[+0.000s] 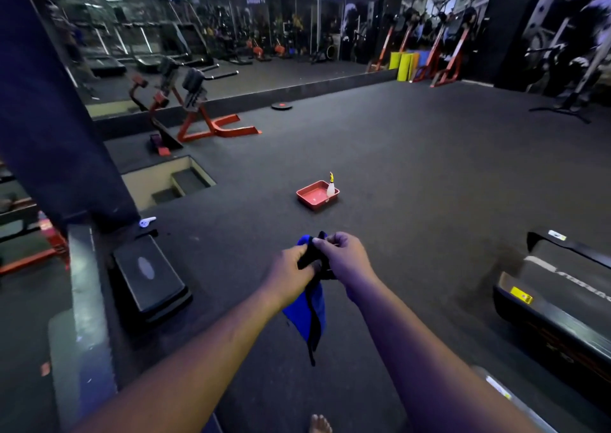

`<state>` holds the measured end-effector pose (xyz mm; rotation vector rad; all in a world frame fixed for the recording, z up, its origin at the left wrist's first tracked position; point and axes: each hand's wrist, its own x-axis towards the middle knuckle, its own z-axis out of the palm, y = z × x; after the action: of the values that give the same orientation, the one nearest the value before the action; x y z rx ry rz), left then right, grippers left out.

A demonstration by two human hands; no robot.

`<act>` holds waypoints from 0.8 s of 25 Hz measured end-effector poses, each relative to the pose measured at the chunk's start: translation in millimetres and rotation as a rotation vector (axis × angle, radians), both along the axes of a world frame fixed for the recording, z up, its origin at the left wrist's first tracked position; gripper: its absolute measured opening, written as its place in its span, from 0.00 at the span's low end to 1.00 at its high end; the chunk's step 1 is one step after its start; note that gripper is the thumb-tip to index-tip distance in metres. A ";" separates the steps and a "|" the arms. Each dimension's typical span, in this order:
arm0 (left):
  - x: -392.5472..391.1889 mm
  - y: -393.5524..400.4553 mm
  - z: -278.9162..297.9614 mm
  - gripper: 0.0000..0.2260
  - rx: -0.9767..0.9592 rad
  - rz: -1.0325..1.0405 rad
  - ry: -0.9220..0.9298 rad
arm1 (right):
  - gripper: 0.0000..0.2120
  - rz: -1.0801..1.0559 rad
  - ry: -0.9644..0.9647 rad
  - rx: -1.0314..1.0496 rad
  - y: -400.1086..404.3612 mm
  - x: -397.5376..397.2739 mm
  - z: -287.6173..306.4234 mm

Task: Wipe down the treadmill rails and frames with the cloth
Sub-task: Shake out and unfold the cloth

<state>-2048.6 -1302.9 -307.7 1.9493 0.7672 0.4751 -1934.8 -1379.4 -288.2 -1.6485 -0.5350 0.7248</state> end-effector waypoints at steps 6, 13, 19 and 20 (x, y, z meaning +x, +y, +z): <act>110.4 133.2 -4.9 0.18 0.194 0.140 0.240 | 0.15 0.121 -0.013 -0.112 131.9 125.6 -20.1; 191.3 253.3 23.3 0.12 0.182 0.149 0.108 | 0.13 0.463 -0.728 0.050 217.6 245.9 -26.6; 238.7 341.5 44.6 0.08 0.120 0.126 0.034 | 0.08 0.454 -0.792 0.313 290.4 288.4 -4.5; 244.6 356.3 43.7 0.08 0.143 0.101 0.037 | 0.09 0.471 -0.747 0.340 301.2 292.7 0.7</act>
<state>-1804.0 -946.6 -264.0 2.0629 0.8784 0.5695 -1642.1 -1078.2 -287.5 -1.4435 -1.5281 0.2880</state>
